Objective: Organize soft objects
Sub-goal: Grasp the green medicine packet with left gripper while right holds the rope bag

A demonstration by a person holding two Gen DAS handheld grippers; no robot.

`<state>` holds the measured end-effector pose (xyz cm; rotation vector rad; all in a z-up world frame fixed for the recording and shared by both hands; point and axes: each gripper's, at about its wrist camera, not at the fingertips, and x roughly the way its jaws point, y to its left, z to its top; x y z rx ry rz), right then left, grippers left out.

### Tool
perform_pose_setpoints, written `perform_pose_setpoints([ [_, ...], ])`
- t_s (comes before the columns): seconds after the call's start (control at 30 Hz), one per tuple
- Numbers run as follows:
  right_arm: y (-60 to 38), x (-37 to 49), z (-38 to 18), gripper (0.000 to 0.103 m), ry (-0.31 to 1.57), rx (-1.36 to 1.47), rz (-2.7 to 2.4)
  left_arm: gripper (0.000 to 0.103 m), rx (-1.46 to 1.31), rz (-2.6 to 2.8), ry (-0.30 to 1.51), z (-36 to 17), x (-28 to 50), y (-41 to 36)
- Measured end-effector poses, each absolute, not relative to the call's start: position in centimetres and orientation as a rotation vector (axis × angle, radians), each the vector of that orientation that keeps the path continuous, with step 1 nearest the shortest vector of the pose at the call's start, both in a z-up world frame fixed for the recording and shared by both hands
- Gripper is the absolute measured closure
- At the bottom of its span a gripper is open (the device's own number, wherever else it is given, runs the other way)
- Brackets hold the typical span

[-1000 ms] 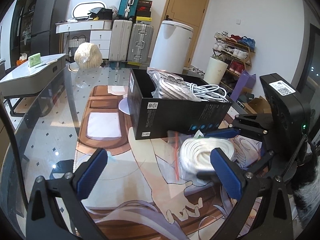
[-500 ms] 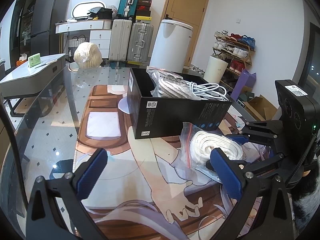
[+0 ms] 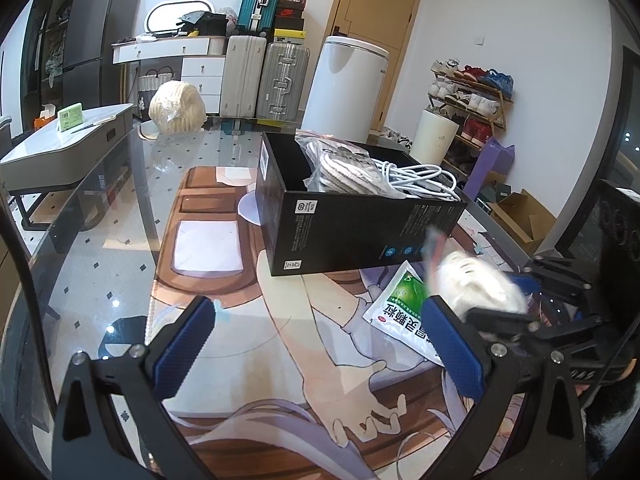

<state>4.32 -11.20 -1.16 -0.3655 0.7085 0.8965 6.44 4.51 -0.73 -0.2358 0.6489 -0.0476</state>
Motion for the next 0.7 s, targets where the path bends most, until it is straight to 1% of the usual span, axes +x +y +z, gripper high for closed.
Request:
perform_pose_setpoints([
  [0.27, -15.8, 4.1, 0.1, 0.063, 0.695, -0.210, 0.786, 0.000, -0.214, -0.063, 0.748, -0.7, 7.6, 2.2],
  [0.53, -17.5, 5.0, 0.2, 0.063, 0.696, -0.165, 0.706, 0.000, -0.222, -0.032, 0.866, -1.8, 11.0, -1.0],
  [0.7, -18.4, 5.7, 0.3, 0.063, 0.691, -0.148, 0.665, 0.000, -0.214, -0.027, 0.898, -2.5, 12.7, -2.9],
])
